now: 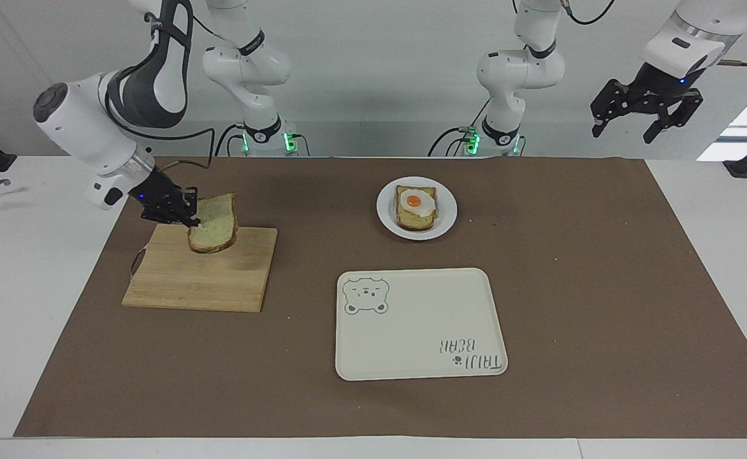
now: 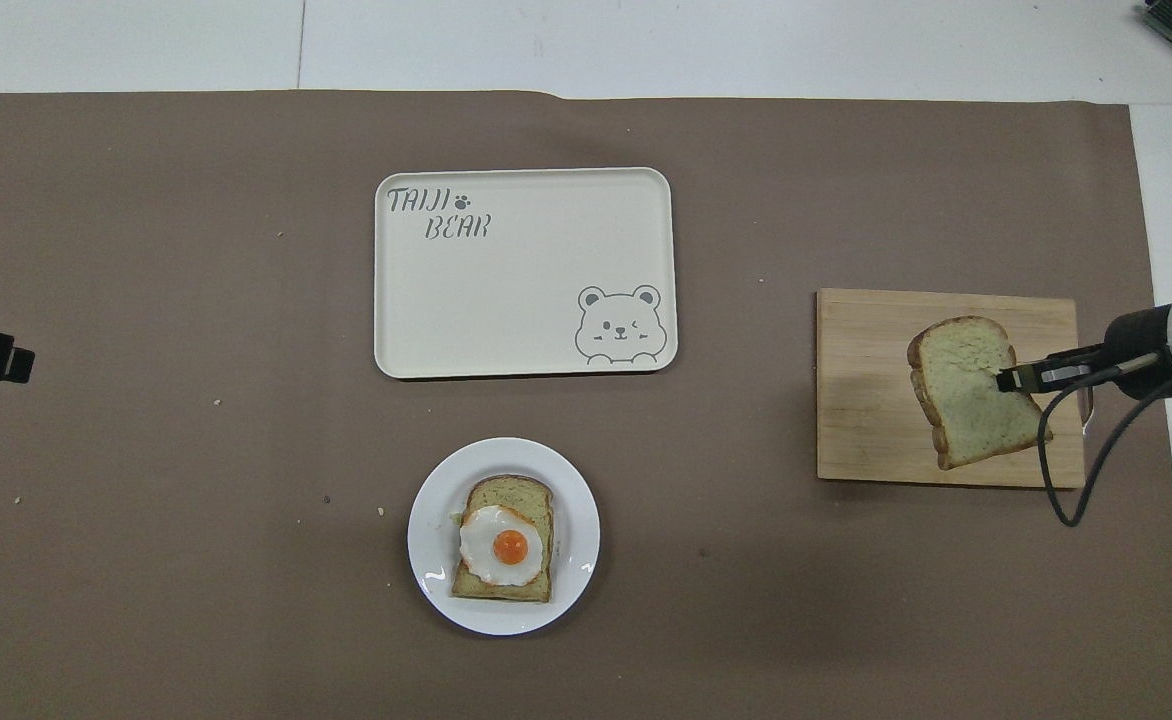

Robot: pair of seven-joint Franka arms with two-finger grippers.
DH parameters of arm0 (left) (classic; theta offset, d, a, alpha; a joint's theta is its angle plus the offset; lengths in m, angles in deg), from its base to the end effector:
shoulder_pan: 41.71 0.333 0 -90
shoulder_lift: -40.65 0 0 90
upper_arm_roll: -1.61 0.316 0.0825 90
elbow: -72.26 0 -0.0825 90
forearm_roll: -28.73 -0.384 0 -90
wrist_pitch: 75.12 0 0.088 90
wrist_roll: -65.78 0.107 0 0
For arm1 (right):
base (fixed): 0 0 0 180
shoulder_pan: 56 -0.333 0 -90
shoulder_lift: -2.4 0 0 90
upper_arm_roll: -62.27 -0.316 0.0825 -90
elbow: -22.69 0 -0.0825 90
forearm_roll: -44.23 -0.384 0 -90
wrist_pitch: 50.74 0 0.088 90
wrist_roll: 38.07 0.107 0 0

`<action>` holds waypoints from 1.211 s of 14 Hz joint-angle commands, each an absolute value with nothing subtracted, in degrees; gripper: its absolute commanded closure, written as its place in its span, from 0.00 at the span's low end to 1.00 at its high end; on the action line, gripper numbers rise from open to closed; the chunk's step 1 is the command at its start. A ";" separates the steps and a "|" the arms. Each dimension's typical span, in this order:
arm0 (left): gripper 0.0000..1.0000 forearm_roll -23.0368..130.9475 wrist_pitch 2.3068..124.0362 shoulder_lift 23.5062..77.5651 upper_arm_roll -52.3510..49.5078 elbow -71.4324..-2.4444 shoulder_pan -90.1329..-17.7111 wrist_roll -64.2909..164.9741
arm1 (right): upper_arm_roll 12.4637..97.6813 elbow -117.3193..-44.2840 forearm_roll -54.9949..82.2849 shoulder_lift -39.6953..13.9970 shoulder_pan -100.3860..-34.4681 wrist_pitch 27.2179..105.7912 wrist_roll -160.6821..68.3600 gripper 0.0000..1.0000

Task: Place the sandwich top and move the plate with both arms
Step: 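Lift the bread slice with the right gripper and carry it over the egg toast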

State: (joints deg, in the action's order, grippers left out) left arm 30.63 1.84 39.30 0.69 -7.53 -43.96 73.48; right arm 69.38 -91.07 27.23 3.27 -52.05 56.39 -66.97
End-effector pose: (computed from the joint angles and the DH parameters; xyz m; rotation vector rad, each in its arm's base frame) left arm 0.5189 -0.0330 0.6995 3.0933 -0.3053 -0.0382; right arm 0.5358 -0.0822 0.4646 -2.8281 -0.2968 -0.0028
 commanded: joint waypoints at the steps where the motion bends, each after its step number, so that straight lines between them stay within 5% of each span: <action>1: 0.00 30.66 1.25 37.75 1.17 -9.13 -44.69 73.52 | 68.43 -92.27 25.86 4.60 -52.92 55.17 -64.99 1.00; 12: 0.00 30.66 1.25 37.75 1.17 -9.13 -44.69 73.52 | 68.43 -95.78 26.48 4.34 -74.52 61.74 -40.02 1.00; 17: 0.00 30.66 1.25 37.75 1.17 -9.13 -44.69 73.52 | 68.25 -95.70 25.87 3.99 -77.88 63.25 -38.34 1.00</action>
